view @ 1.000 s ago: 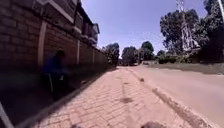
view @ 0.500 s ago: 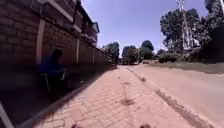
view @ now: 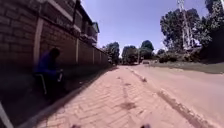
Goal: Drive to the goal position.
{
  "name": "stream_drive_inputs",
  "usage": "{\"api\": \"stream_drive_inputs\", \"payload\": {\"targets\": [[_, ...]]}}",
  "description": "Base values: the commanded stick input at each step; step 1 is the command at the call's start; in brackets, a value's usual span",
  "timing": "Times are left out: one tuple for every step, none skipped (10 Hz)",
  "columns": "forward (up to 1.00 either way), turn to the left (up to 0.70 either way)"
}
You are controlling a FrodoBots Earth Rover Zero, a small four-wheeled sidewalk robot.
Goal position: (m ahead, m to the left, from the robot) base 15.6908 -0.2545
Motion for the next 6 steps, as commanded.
{"api": "stream_drive_inputs", "payload": {"targets": [[0.30,0.00],[0.30,0.00],[0.30,0.00],[0.30,0.00],[0.30,0.00],[0.30,0.00]]}}
